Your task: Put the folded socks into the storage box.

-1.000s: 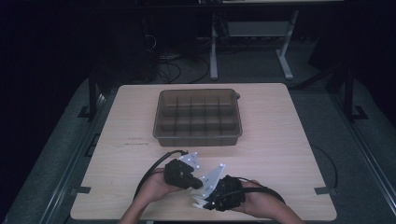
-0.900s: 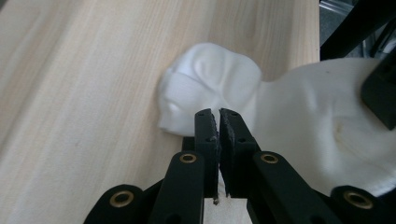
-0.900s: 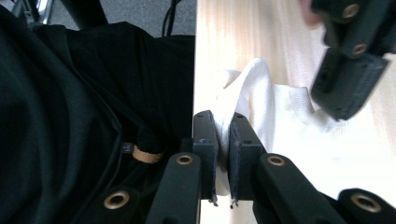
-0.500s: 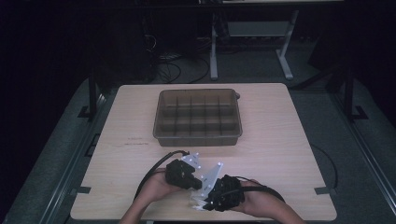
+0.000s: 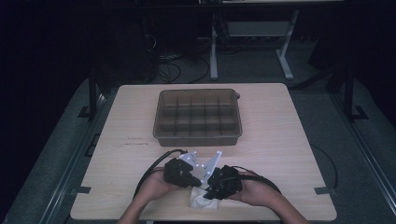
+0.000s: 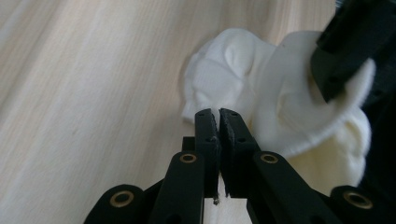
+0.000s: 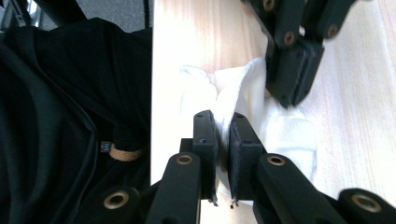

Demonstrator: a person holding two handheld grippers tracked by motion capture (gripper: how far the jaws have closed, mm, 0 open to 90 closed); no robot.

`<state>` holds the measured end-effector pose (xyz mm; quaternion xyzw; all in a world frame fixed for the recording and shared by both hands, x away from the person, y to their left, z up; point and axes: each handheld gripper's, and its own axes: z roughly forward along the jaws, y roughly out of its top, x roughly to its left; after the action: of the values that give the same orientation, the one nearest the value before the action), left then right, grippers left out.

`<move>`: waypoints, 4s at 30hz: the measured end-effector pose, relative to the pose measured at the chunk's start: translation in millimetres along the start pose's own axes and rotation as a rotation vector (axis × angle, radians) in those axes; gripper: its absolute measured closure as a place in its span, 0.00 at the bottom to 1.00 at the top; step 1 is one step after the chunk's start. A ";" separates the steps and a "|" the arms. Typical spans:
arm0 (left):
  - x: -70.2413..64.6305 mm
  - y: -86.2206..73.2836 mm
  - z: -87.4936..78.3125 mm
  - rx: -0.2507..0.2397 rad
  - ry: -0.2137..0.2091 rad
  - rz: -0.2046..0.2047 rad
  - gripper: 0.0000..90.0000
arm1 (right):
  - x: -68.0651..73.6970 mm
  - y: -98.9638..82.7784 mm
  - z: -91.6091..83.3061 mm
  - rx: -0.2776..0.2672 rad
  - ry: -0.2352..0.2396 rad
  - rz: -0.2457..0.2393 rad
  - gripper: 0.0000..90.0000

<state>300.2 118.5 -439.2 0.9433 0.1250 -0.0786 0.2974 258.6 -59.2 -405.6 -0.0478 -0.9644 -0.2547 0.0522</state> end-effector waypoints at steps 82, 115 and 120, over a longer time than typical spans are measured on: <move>-4.7 3.8 -3.3 -0.070 0.118 -0.057 1.00 | -37.6 -18.1 10.6 0.057 -0.106 0.098 0.91; -4.4 3.0 -8.8 -0.087 0.125 -0.076 0.99 | -33.0 -4.6 7.0 0.085 -0.160 0.111 0.97; -8.7 1.3 -12.4 -0.104 0.121 -0.063 0.97 | -37.7 -5.0 14.2 0.103 -0.155 0.120 0.97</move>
<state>293.1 123.0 -426.5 0.9252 0.1764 -0.0239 0.3353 294.2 -58.9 -425.0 -0.1224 -0.9727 -0.1969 -0.0052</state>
